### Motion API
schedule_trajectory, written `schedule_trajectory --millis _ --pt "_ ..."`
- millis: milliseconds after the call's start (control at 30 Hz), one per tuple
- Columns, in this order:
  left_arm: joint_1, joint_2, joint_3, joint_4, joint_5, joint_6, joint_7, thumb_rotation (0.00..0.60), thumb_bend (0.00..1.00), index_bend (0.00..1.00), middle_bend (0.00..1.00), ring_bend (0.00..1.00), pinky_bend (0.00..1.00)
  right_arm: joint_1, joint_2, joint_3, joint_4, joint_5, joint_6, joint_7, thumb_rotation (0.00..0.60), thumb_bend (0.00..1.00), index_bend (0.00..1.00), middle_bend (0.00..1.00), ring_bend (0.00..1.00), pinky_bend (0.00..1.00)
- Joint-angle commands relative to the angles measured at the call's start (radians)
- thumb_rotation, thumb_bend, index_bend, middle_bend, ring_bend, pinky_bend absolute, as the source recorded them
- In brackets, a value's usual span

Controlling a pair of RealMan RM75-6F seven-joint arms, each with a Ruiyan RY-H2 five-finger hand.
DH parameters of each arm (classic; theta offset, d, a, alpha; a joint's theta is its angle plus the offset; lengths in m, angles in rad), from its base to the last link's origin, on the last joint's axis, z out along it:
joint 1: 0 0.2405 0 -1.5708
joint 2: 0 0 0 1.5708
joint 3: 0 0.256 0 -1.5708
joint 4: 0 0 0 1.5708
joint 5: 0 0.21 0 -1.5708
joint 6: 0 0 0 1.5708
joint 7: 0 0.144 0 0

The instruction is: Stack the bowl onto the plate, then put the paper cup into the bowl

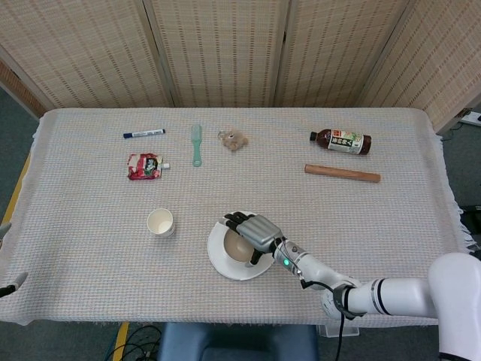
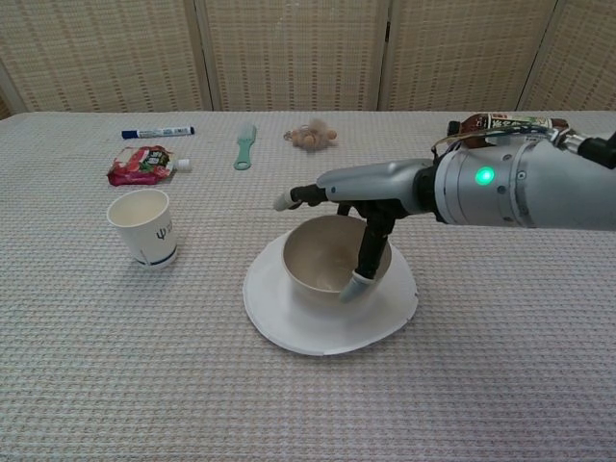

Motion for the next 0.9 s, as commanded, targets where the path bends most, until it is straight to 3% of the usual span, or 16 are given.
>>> schedule_trajectory --millis 33,433,600,900 --pt "0.001 0.000 0.000 0.001 0.000 0.001 -0.001 0.600 0.26 0.00 0.00 0.00 0.15 0.004 0.000 -0.001 0.003 0.003 -0.004 0.002 0.600 0.04 0.00 0.00 0.00 0.03" --pt "0.003 0.008 -0.005 -0.008 -0.004 0.005 0.001 0.600 0.26 0.00 0.00 0.00 0.15 -0.003 0.062 -0.005 -0.059 -0.016 0.006 0.019 0.600 0.01 0.00 0.00 0.00 0.00" --pt "-0.007 0.024 -0.013 -0.031 -0.010 -0.007 0.019 0.600 0.26 0.00 0.00 0.00 0.15 -0.064 0.186 -0.003 -0.180 -0.101 0.090 0.042 0.600 0.00 0.00 0.00 0.00 0.00" --pt "-0.093 0.075 -0.055 -0.096 -0.028 -0.104 0.061 0.600 0.26 0.00 0.00 0.00 0.15 -0.315 0.507 -0.057 -0.398 -0.433 0.390 0.161 0.600 0.00 0.00 0.00 0.00 0.00"
